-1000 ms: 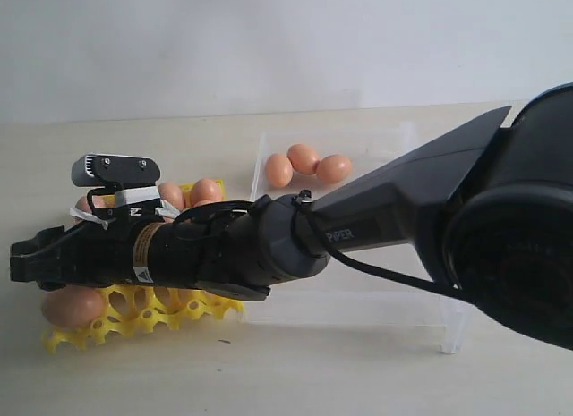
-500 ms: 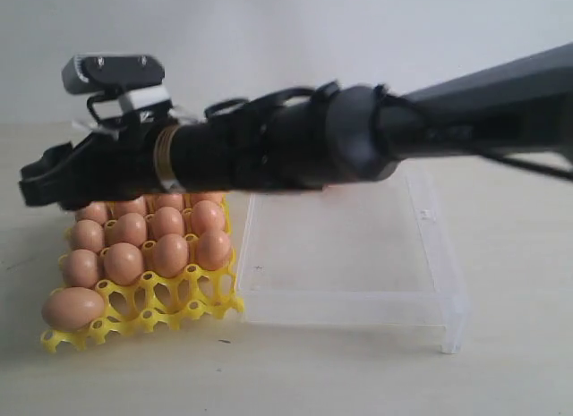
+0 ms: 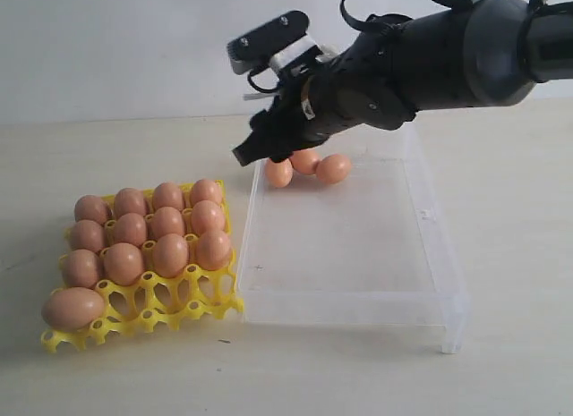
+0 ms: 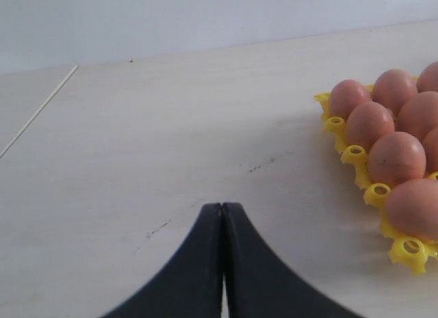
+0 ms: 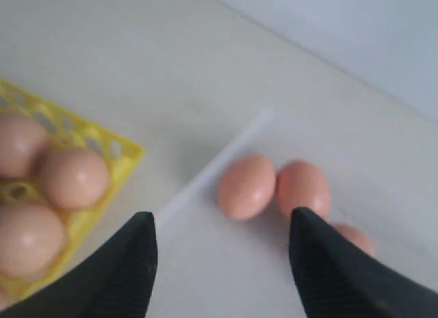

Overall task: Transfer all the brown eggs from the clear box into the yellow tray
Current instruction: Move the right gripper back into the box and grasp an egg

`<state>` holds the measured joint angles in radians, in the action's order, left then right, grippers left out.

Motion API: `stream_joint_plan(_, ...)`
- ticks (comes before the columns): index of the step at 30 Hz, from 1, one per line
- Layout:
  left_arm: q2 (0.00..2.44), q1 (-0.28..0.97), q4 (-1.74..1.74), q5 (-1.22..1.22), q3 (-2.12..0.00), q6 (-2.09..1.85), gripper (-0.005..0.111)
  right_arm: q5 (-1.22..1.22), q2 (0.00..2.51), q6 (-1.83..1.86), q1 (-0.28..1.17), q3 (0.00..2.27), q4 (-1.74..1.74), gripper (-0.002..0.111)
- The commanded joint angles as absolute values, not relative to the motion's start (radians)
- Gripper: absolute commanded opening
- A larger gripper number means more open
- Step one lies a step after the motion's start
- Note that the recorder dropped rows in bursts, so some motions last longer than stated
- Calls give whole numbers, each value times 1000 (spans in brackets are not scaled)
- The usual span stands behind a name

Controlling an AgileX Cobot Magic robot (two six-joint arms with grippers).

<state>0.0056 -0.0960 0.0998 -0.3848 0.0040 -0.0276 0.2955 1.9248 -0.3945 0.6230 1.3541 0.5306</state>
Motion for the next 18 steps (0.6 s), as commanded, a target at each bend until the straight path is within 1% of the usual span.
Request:
stream_joint_plan(1, 0, -90, 101, -377, 0, -22, 0, 433, 1990, -432, 537, 1416, 402, 55)
stream_joint_plan(5, 0, -90, 101, -377, 0, -22, 0, 500, 2071, -456, 472, 1485, 345, 55)
stream_joint_plan(10, 0, -90, 101, -377, 0, -22, 0, 492, 2157, -522, 415, 1549, 273, 55)
stream_joint_plan(18, 0, -90, 101, -377, 0, -22, 0, 437, 2266, -535, 389, 1663, 104, 56)
